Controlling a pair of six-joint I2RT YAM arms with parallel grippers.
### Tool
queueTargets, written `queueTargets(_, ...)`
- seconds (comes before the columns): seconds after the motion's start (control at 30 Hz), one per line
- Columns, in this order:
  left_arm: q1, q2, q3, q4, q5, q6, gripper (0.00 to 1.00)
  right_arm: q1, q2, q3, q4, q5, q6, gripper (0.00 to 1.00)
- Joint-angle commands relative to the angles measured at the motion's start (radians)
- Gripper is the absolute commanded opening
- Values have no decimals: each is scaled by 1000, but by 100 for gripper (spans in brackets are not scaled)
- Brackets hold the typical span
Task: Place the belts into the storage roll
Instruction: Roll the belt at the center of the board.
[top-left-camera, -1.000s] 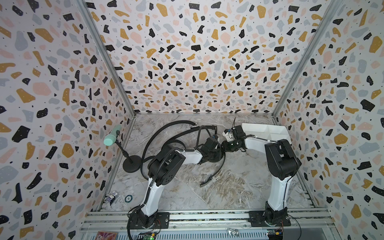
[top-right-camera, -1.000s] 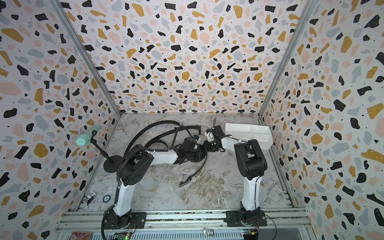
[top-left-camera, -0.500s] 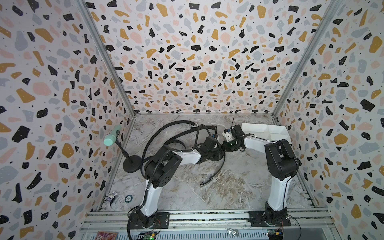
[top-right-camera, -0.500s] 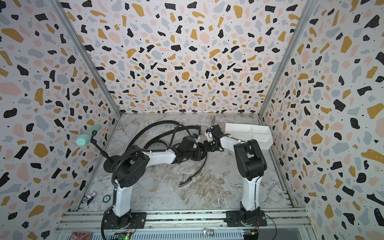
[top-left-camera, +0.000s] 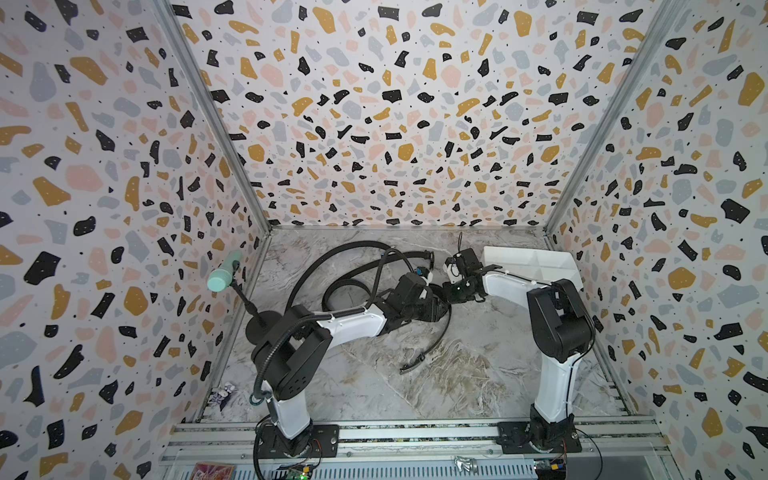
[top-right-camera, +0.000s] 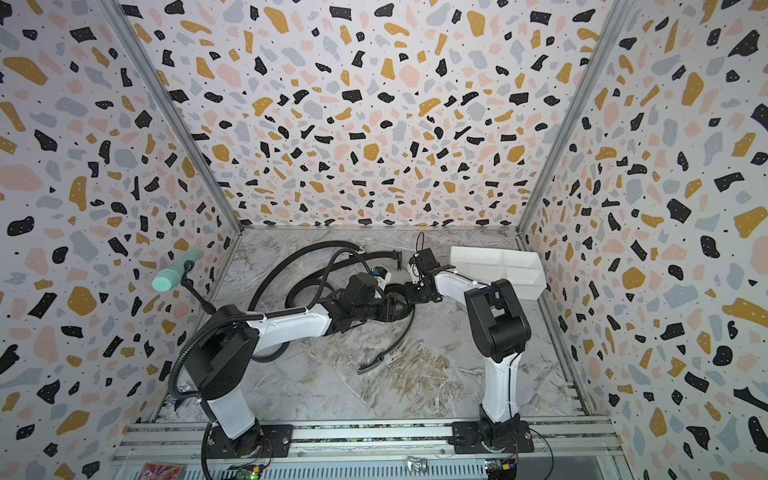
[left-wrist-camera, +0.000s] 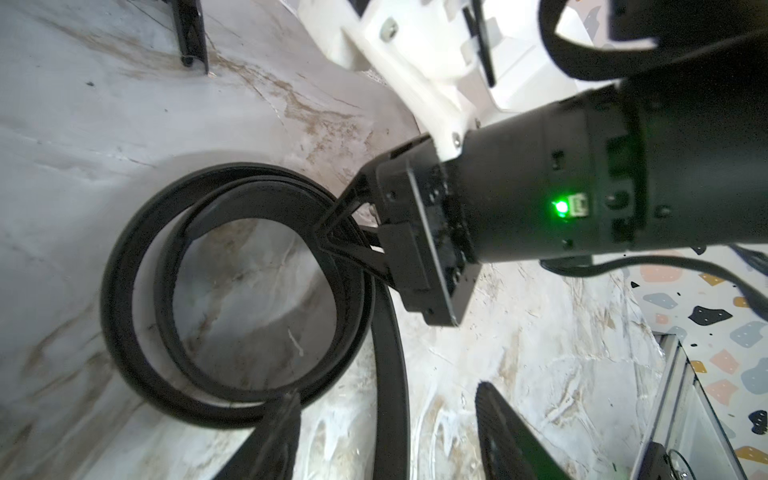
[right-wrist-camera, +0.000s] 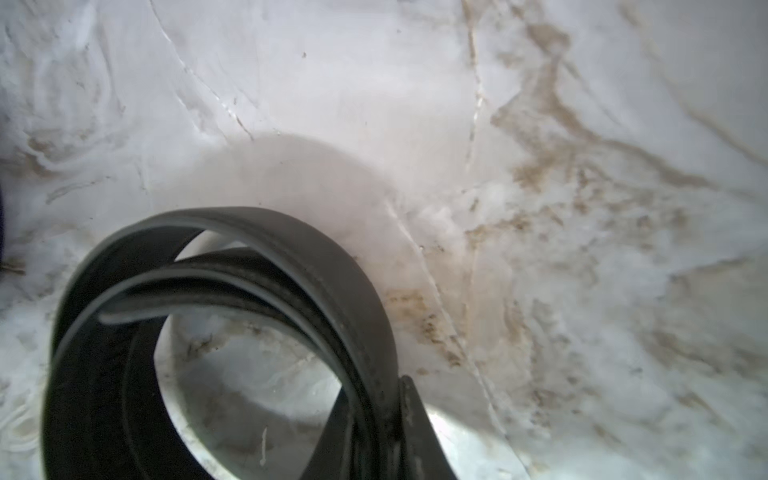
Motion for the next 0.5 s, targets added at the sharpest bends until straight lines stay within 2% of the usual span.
queueTargets(0.0,-32,-52,-44,-95,-32,34,64,20,4,-2,-151,145,-26,14)
queueTargets(0.27,-97,-100,-114,-266,-106,104,68,55,4,17,-224,222,-35,14)
queueTargets(0.47,-152,-18,-96,-319,-128,152,71,56,-18,-28,-236,235,-51,16)
